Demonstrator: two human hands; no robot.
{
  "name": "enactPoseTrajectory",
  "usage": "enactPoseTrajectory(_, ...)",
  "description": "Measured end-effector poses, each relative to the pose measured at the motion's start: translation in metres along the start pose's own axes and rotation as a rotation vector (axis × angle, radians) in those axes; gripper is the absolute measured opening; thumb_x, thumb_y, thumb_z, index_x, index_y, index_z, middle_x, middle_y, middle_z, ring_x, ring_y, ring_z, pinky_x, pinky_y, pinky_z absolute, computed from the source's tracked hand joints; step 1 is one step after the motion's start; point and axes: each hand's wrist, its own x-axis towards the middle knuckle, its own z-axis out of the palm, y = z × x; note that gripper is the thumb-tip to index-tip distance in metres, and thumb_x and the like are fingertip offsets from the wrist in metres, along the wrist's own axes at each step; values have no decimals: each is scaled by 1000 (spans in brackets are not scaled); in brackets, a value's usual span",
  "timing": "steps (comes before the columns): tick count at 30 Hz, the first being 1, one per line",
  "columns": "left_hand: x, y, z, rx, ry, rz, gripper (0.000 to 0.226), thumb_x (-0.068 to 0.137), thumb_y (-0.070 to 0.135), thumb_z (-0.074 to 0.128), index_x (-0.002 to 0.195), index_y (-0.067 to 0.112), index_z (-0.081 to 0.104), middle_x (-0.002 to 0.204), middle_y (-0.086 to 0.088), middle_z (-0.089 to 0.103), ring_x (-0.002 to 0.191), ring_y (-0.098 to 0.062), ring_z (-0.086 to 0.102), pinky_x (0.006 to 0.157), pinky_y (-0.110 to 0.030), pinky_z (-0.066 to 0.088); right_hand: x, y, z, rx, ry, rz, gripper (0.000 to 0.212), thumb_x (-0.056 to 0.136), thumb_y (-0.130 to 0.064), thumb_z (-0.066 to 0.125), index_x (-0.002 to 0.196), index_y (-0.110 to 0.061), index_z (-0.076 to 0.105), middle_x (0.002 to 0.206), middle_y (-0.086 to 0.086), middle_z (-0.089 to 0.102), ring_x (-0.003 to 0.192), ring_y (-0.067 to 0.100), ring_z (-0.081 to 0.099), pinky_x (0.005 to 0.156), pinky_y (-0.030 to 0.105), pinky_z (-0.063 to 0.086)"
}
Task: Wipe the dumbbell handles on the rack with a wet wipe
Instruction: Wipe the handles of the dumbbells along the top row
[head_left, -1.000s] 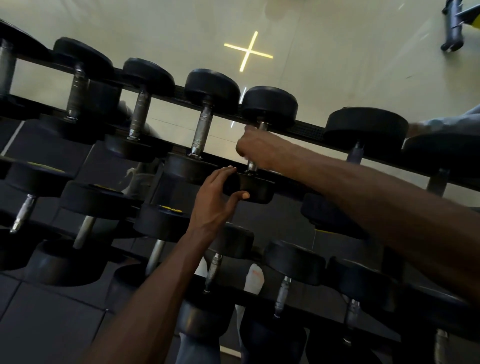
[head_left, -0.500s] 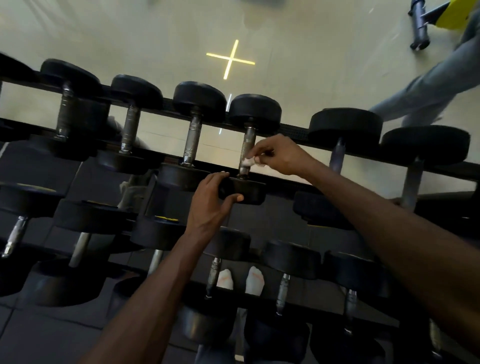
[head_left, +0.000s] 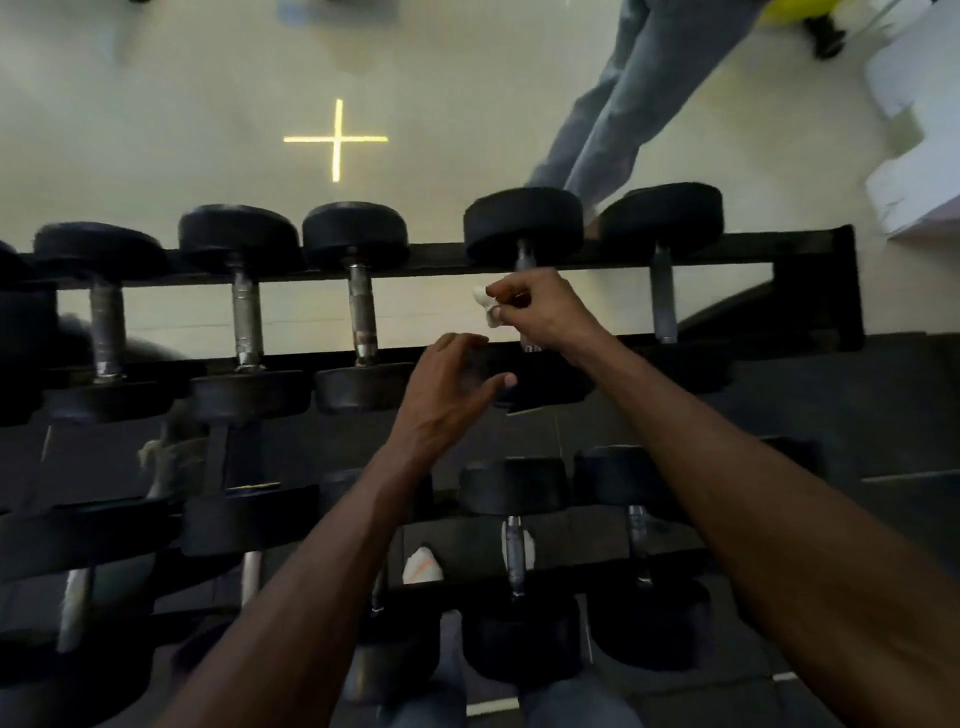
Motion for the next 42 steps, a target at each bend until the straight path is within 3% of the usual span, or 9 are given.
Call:
enactPoseTrajectory(4,-3,14,26,4,-3,-32,64,81,53,81,128,14,64,118,-2,62,112,-20,59,94,-37,51,-3,20,-27,-145,-12,-80,19,89,-24,76,105,-15,80,95,1,76,86,11,69,73,16,51)
enactPoseTrajectory(6,-5,20,36,-9,46,-67,66,78,56,82,126,14,65,117,0,62,111,-18,58,93,-37,52,-1,34,-37,-215,-46,-146,22,88,-32,77,101,-15,81,95,0,75,86,10,68,75,20,51)
enactPoseTrajectory(11,-2,28,53,8,154,-138,68,72,59,84,122,18,65,117,3,61,111,-18,58,93,-41,55,14,56,-47,-344,-115,-440,16,87,-14,76,102,-8,79,97,4,71,83,12,63,75,25,51)
enactPoseTrajectory(19,-9,37,70,-115,275,-230,73,67,61,81,124,17,67,122,3,62,113,-12,62,98,-38,55,27,79,-61,-659,-413,-813,23,93,-10,68,115,-8,71,127,10,53,109,25,56,94,34,51)
enactPoseTrajectory(26,-10,39,77,-118,301,-256,68,69,50,88,126,17,66,122,5,62,115,-9,61,98,-33,56,32,68,-67,-628,-613,-759,23,94,-5,63,113,-6,76,117,10,69,105,23,65,93,25,46)
enactPoseTrajectory(31,-8,42,79,-120,303,-256,67,70,42,92,127,15,66,123,5,61,115,-10,62,99,-34,56,40,62,-55,-732,-684,-709,13,93,-23,61,103,-21,69,106,2,63,91,21,64,84,43,57)
enactPoseTrajectory(35,-8,41,79,-71,295,-238,69,73,42,90,131,14,65,126,1,63,117,-12,62,100,-39,56,42,60,-54,-836,-721,-829,10,98,-27,61,102,-18,62,105,-1,50,94,17,55,81,29,47)
enactPoseTrajectory(39,-13,47,82,-22,270,-246,87,71,60,85,142,17,59,145,-3,58,135,-16,53,111,-44,48,40,56,-58,-827,-721,-879,7,94,-26,62,93,-27,55,103,-2,52,97,18,55,88,38,51)
enactPoseTrajectory(42,-13,51,87,12,279,-258,88,71,59,87,144,19,58,149,-5,56,140,-18,49,115,-48,44,35,58,-56,-874,-591,-957,11,93,-24,68,101,-15,68,106,2,54,102,19,51,88,37,52)
